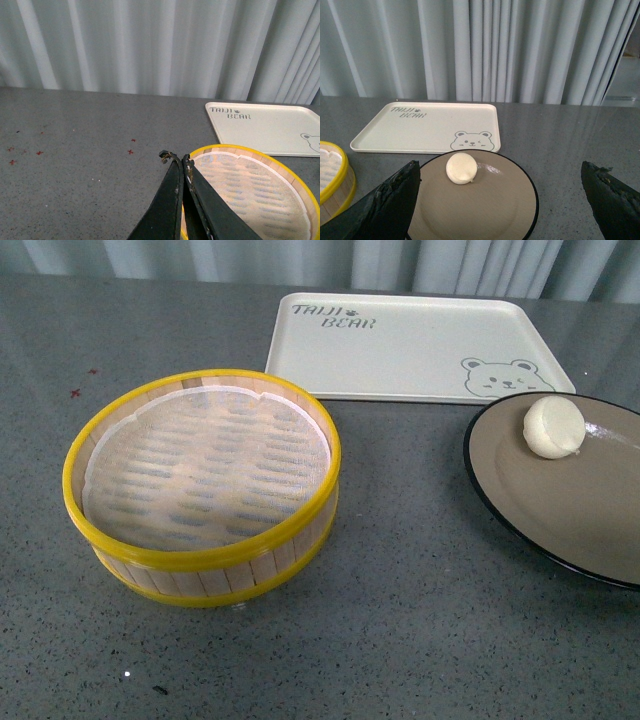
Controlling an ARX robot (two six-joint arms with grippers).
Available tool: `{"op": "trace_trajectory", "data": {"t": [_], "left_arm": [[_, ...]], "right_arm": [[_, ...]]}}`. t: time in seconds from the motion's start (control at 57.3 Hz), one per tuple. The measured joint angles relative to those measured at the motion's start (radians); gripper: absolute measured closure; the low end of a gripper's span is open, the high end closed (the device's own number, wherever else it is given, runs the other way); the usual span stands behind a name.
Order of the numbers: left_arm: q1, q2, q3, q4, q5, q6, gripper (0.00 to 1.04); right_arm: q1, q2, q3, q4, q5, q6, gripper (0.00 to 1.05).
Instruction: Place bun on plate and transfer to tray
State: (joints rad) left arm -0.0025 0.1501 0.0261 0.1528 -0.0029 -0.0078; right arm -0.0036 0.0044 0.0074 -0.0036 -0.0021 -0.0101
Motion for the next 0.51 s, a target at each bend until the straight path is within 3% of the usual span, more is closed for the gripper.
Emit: {"op": "trace_trajectory", "data": {"t": [0.087, 0.297, 0.419, 0.506], "left_arm": [[0.0, -0.102, 0.0, -0.135, 0.003, 0.0, 1.01], [0.0, -0.146, 0.0, -0.152, 0.002, 0.0, 1.01], [0.0, -0.146, 0.0, -0.152, 0.002, 0.0, 0.83], [0.0, -0.146, 0.0, -0.152, 0.002, 0.0, 0.6]], "right_arm": [[0.0, 0.0, 0.0, 0.0, 0.0, 0.0, 0.09], [0.0, 0.0, 0.0, 0.0, 0.0, 0.0, 0.09], [0.0, 0.0, 0.0, 0.0, 0.0, 0.0, 0.09], [0.0, 0.0, 0.0, 0.0, 0.0, 0.0, 0.09]]}}
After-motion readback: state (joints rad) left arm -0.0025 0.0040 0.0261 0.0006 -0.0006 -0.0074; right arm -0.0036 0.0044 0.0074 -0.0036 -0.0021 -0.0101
